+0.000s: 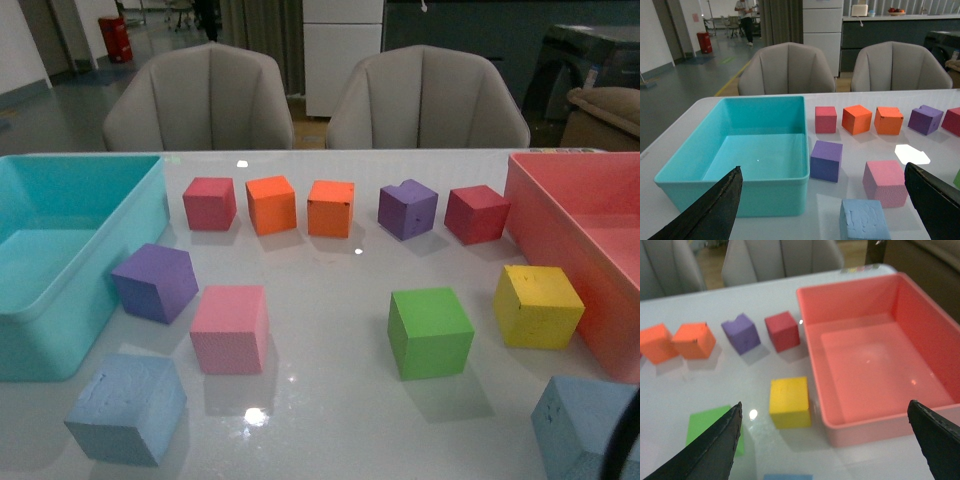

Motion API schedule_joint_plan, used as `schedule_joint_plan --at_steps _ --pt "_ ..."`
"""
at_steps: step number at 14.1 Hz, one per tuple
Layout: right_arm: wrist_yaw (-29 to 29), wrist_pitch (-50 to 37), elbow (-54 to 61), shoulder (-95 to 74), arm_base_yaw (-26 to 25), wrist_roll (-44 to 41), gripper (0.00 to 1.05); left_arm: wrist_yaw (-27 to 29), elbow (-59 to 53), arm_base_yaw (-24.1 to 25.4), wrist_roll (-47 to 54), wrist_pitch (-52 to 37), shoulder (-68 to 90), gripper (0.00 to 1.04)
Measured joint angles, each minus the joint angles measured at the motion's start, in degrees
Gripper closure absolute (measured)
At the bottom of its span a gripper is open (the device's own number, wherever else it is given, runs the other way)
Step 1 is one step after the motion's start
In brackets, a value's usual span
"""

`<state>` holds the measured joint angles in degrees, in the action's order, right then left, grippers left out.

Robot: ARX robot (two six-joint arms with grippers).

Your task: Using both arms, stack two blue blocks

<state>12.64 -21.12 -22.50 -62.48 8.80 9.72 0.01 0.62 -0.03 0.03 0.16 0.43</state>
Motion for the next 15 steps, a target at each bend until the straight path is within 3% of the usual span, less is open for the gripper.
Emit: schedule_joint_plan --at_steps 4,8,15 --pt "-4.4 6.5 -3.4 -11.6 3.2 5.8 0.06 0.0 0.0 0.0 0.0 0.0 0.0 0.07" --pt "-8.7 6.7 -3.9 -22.3 3.2 11.9 0.06 0.0 0.0 0.0 0.0 0.0 0.0 0.07" --pt "-8.0 4.3 -6.3 -30.3 3.1 11.6 0.06 0.0 0.0 0.0 0.0 0.0 0.0 0.07"
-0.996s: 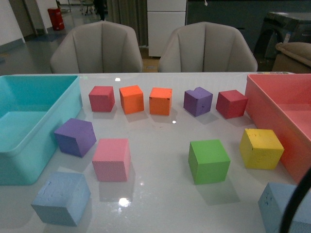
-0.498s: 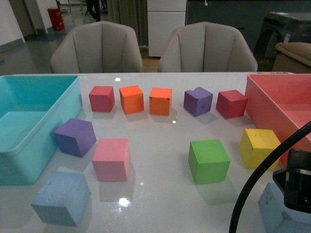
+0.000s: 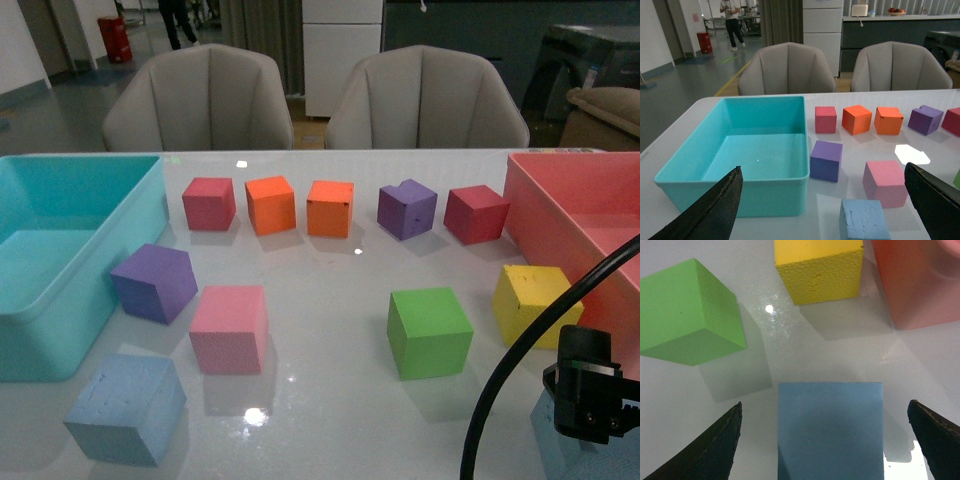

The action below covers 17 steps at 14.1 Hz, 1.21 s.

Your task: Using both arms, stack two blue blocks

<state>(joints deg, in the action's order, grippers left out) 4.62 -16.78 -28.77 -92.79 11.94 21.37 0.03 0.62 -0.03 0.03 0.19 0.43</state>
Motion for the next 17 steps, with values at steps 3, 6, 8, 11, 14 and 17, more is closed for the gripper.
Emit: schedule_joint_plan --at_steps 3,6,8,11,14,17 --pt "-0.1 -2.3 -0.5 -4.9 0.0 0.0 0.06 0.0 0.0 0.0 0.0 0.0 0.0 0.07" --pt "-0.2 -4.6 -1.2 -9.2 0.0 0.0 0.06 0.0 0.0 0.0 0.0 0.0 0.0 0.07" --pt "-0.2 -6.1 -0.3 -10.0 0.1 0.0 0.09 0.0 0.0 0.0 0.0 0.0 0.0 0.07" --pt "0.1 -4.3 1.3 -7.1 0.1 0.0 0.50 0.0 0.0 0.0 0.0 0.0 0.0 0.07" --pt "1.0 2.9 -2.0 3.0 1.6 -0.5 0.59 0.0 0.0 0.0 0.0 0.0 0.0 0.07" --pt "2.6 8.2 -16.7 -1.3 3.9 -3.6 0.60 0.0 0.0 0.0 0.0 0.0 0.0 0.07"
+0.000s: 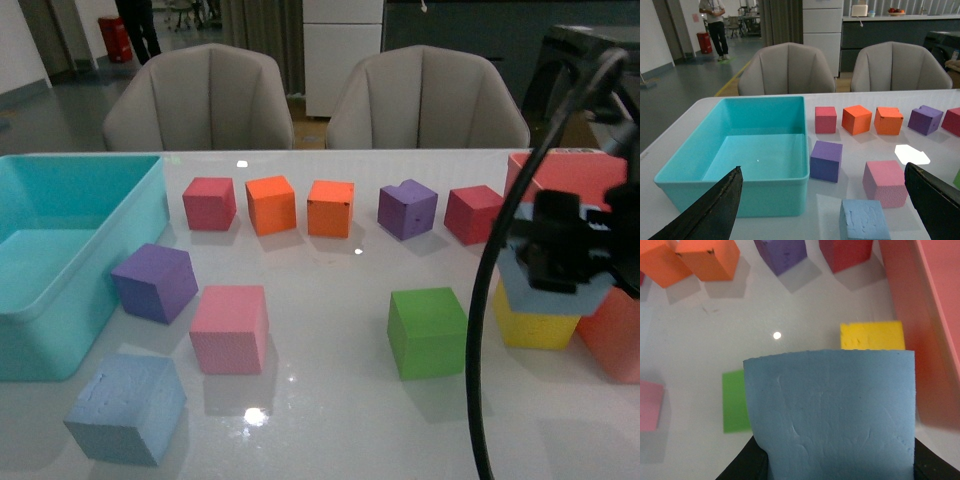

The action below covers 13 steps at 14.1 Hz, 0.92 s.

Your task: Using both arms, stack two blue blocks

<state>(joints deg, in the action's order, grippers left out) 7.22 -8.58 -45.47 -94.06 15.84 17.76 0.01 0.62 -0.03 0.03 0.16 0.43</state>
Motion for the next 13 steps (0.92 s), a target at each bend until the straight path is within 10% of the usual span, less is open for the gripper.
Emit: schedule_joint_plan --at_steps 13 --pt "-5.5 18.6 -49.6 -40.4 10.4 5.5 0.61 0.0 0.0 0.0 0.0 0.0 0.0 0.07"
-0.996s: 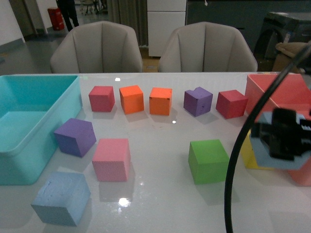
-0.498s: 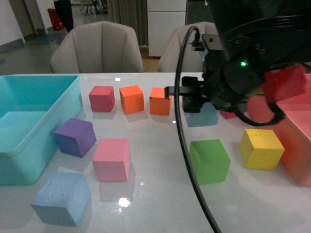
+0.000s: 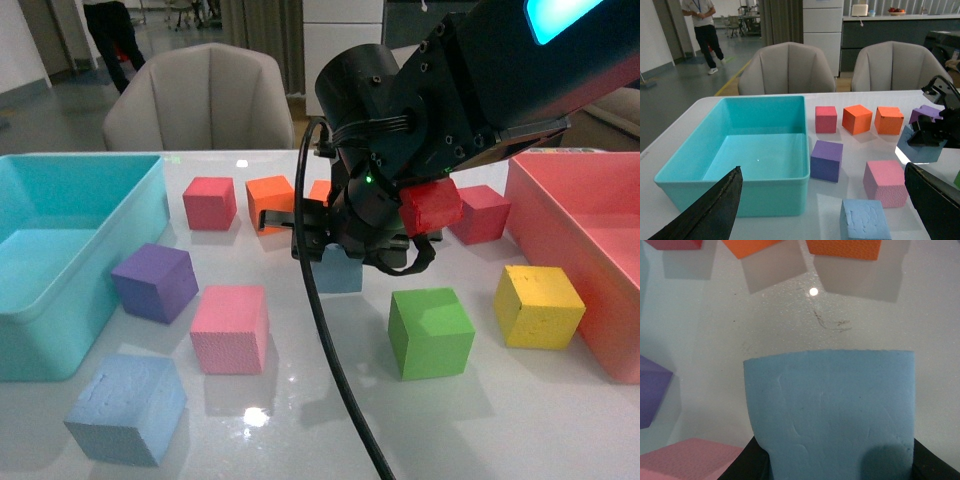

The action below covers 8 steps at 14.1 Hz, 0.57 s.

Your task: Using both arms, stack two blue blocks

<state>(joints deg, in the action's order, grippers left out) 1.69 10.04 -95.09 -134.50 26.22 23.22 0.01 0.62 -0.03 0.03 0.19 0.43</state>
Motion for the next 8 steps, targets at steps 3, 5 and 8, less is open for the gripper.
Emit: schedule_joint_plan --at_steps 3,5,8 --pt "0.9 0.9 -1.1 -1.2 -0.2 1.7 0.62 0.0 0.0 0.0 0.0 0.0 0.0 0.07" --pt "1.9 2.5 -2.8 -2.5 -0.6 2.8 0.62 0.0 0.0 0.0 0.0 0.0 0.0 0.07" --pt "3.2 4.5 -5.6 -4.3 -0.8 2.9 0.62 0.0 0.0 0.0 0.0 0.0 0.0 0.07"
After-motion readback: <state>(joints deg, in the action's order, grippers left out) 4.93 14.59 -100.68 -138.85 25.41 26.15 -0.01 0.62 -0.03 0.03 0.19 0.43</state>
